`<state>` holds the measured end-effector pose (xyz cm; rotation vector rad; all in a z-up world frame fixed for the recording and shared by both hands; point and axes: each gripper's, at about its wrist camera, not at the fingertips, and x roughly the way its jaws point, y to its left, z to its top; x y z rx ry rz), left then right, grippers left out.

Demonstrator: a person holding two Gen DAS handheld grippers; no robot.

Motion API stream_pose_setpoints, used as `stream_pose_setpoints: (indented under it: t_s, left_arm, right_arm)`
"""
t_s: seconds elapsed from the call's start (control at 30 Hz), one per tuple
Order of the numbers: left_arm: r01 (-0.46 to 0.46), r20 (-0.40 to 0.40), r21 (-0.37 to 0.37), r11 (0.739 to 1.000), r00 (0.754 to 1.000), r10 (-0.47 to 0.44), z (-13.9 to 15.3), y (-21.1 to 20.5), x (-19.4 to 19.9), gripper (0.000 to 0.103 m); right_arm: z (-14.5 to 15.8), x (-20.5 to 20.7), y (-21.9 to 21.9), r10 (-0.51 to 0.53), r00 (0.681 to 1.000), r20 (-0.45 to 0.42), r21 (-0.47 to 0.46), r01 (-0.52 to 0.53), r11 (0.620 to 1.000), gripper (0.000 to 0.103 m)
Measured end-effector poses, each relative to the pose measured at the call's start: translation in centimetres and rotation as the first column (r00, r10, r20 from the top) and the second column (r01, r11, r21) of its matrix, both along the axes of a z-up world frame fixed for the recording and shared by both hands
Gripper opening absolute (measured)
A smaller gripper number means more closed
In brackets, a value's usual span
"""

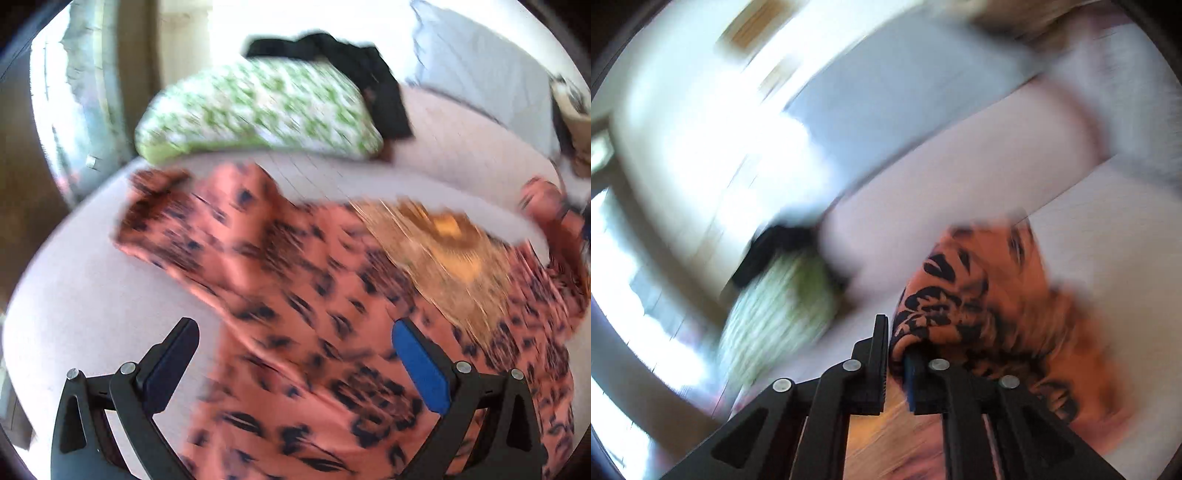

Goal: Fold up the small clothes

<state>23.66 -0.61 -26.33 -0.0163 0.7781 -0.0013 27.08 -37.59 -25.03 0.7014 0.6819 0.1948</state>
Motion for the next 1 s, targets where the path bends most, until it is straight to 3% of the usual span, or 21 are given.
stream_pose_setpoints:
  t_s: [0.03,0.07,0.1,0.13,0.17,0.23,0.33,0.5,0.63,0.73,0.83,0.9,0.93,1.0]
  left_arm:
    - [-0.022,0.016,0.002,1.0,1.0,0.022,0.4,0.8,0.0,0.103]
    - [-0.052,0.03,-0.001,0.999,0.998,0.052,0.7,1.7,0.1,0.103]
    - [-0.077,0.035,-0.01,0.997,0.996,0.077,0.9,2.5,0.1,0.103]
    - [-0.098,0.037,-0.029,0.995,0.994,0.099,1.1,3.3,0.2,0.103]
    - [-0.112,0.038,-0.047,0.993,0.993,0.114,1.3,4.1,0.3,0.103]
    - [-0.14,0.041,-0.089,0.986,0.989,0.145,1.6,5.3,0.4,0.103]
    - [-0.129,0.03,-0.156,0.979,0.99,0.135,1.6,5.8,0.8,0.103]
    - [0.026,-0.017,-0.242,0.97,0.999,-0.031,0.7,2.5,2.8,0.103]
    - [0.108,-0.086,-0.271,0.956,0.987,-0.136,-1.4,-1.1,6.2,0.103]
    - [0.137,-0.16,-0.273,0.952,0.97,-0.185,-3.2,-3.4,7.9,0.098]
    - [0.217,-0.191,-0.29,0.932,0.941,-0.278,-4.4,-5.4,9.0,0.073]
    - [0.232,-0.231,-0.273,0.933,0.926,-0.298,-5.4,-6.0,9.8,0.051]
    - [0.226,-0.226,-0.266,0.937,0.931,-0.288,-5.6,-6.0,10.1,0.048]
    - [0.223,-0.211,-0.291,0.93,0.934,-0.289,-5.4,-5.8,10.6,0.022]
  right_arm:
    - [-1.0,0.1,3.2,0.081,0.996,-0.045,-0.005,-0.082,0.997,0.019]
    - [-2.9,0.6,7.8,0.21,0.97,-0.122,-0.007,-0.212,0.977,0.039]
    - [-4.6,0.5,10.7,0.293,0.938,-0.183,0.005,-0.298,0.955,0.07]
    - [-5.9,-0.6,12.8,0.331,0.918,-0.217,0.021,-0.335,0.942,0.076]
    - [-7.3,-1.7,14.3,0.363,0.895,-0.261,0.051,-0.363,0.931,0.076]
    - [-8.2,-4.7,15.0,0.377,0.88,-0.29,0.098,-0.365,0.926,0.076]
    - [-6.6,-9.2,12.4,0.32,0.913,-0.254,0.089,-0.307,0.947,0.076]
    - [-2.5,-14.0,4.9,0.009,0.989,-0.146,0.026,-0.005,1.0,0.076]
    - [-3.1,-14.7,-0.2,-0.182,0.976,-0.117,0.073,0.191,0.979,0.074]
    - [-4.0,-14.0,-1.5,-0.199,0.968,-0.153,0.136,0.22,0.966,0.073]
    - [-3.7,-13.8,-1.8,-0.199,0.97,-0.137,0.139,0.217,0.966,0.073]
    - [-3.7,-13.4,-1.9,-0.198,0.971,-0.133,0.136,0.216,0.967,0.073]
    - [-3.5,-13.0,-1.7,-0.197,0.971,-0.133,0.138,0.215,0.967,0.073]
    - [-4.0,-12.5,-1.3,-0.207,0.968,-0.142,0.135,0.226,0.965,0.073]
